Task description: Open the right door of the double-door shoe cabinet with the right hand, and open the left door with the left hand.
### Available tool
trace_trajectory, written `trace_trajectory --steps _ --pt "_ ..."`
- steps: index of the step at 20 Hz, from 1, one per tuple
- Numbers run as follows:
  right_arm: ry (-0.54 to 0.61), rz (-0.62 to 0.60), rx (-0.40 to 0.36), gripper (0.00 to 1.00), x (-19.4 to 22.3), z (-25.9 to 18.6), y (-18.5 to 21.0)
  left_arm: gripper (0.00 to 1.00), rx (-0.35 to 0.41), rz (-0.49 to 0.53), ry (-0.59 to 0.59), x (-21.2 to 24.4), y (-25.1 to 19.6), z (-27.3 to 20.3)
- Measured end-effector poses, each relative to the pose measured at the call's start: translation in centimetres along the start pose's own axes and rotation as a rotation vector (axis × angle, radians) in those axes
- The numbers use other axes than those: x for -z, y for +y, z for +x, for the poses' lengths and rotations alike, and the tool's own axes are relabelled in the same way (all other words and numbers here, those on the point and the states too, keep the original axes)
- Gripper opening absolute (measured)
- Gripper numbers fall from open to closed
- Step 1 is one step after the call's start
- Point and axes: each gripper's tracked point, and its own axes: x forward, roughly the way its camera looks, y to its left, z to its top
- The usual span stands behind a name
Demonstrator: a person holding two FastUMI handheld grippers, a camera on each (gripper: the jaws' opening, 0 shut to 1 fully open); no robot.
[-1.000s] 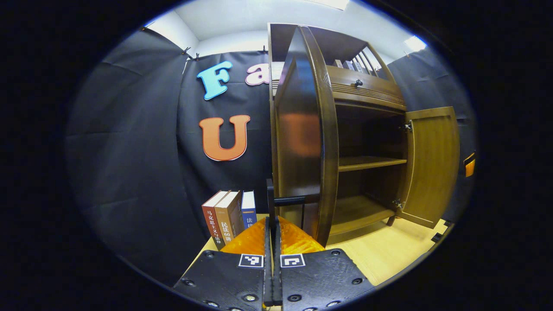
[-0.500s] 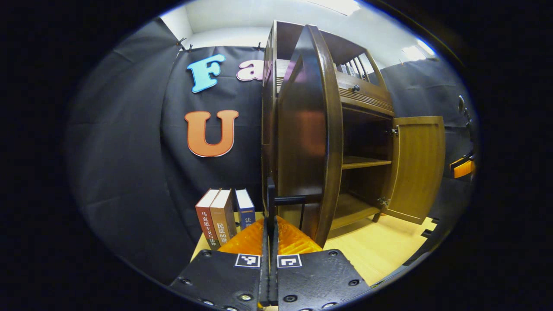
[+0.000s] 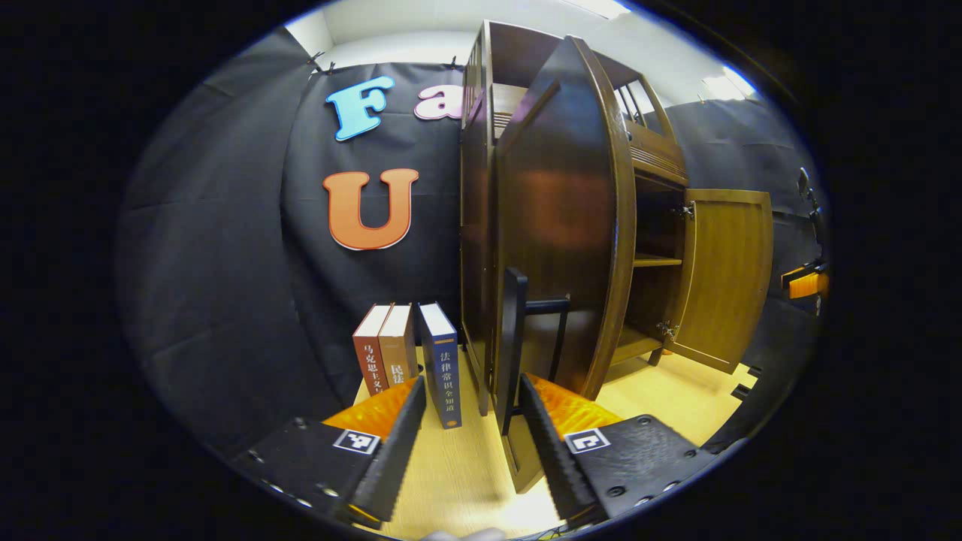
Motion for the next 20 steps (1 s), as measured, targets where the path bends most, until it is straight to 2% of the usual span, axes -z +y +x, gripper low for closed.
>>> trace_trajectory --steps 2,4,5,6,9,12,16,20 --pt "-0.001 0.004 0.004 1.0 0.2 0.0 -0.2 0.95 -0.016 0.001 0.017 0.4 0.4 -1.6" --pt "-0.008 0.011 0.005 1.0 0.2 0.0 -0.3 0.96 -0.038 0.014 0.037 0.7 0.4 -2.4" --pt "-0.015 0.012 0.007 1.0 0.0 0.1 -0.3 1.0 -0.064 0.022 0.053 0.9 0.5 -2.9" --pt "-0.021 0.013 0.008 1.0 -0.2 0.2 -0.4 0.96 -0.093 0.033 0.063 0.9 0.6 -3.5" --pt "-0.041 0.02 0.011 1.0 -0.9 0.3 -0.6 0.96 -0.123 0.041 0.044 -0.3 -1.4 -5.4" --pt "-0.06 0.028 0.025 1.0 -1.4 0.3 -1.1 0.95 -0.193 0.075 0.021 -2.4 -3.4 -7.0" --pt "-0.076 0.042 0.053 1.0 -1.6 0.2 -2.0 0.96 -0.224 0.115 -0.018 -5.4 -9.3 -8.4" --pt "-0.094 0.065 0.08 1.0 -1.9 0.0 -3.0 0.96 -0.154 0.105 -0.056 -6.7 -16.9 -7.5"
